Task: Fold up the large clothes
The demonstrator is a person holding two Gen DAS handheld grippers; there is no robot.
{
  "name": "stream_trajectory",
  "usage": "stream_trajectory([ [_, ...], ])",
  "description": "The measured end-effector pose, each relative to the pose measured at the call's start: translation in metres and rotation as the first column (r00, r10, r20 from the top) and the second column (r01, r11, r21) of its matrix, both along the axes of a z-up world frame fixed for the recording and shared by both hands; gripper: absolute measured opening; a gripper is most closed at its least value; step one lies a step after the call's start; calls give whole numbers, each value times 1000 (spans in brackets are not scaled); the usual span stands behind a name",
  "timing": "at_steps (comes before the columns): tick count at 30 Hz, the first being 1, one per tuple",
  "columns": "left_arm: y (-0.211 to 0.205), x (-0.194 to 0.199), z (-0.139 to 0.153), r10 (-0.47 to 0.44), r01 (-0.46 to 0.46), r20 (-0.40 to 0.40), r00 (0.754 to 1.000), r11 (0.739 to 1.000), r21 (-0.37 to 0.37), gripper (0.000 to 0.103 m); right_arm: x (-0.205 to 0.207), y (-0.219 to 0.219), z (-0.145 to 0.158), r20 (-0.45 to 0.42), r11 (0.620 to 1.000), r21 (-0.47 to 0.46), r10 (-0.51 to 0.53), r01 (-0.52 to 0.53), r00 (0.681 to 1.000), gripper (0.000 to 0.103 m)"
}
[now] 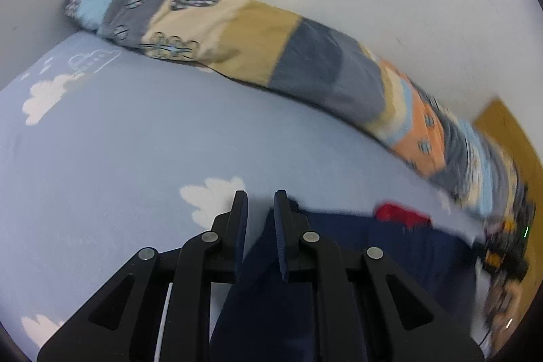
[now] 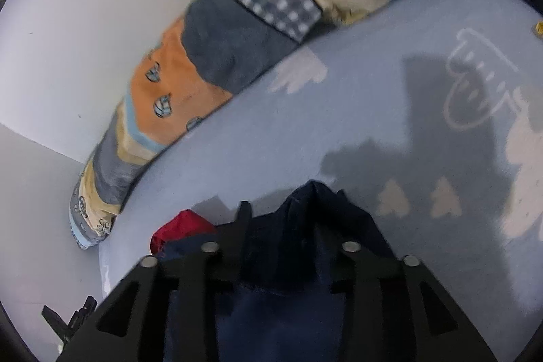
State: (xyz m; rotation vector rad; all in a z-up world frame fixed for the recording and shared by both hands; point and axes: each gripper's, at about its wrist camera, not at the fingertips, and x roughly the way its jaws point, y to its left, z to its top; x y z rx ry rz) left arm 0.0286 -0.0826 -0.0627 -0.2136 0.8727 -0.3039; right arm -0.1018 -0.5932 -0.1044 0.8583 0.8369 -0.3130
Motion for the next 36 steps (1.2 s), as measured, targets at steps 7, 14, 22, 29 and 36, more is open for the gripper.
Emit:
stream_trajectory([
  [7,-20,-50,-7,-119,119,-21,993,993,-5,15,-35,-1,53,138,999,-27,33,-29,990,53],
  [14,-71,-121,-23,-299,302,-40,953,946,121,21,-60,49,56,122,980,-73,191,-183,974,57],
  [22,-107,-152,-66,-350,351,-64,935,882,314,26,-62,139,-2,-38,868,-265,426,-420,904,29],
  [29,-71,-156,-78,-246,262,-90,965,901,345,45,-131,84,-48,-101,984,-50,163,-169,981,0],
  [36,-70,-193,-65,-170,205,-130,977,918,339,46,-203,93,-29,-208,997,-81,-12,-5,978,3],
])
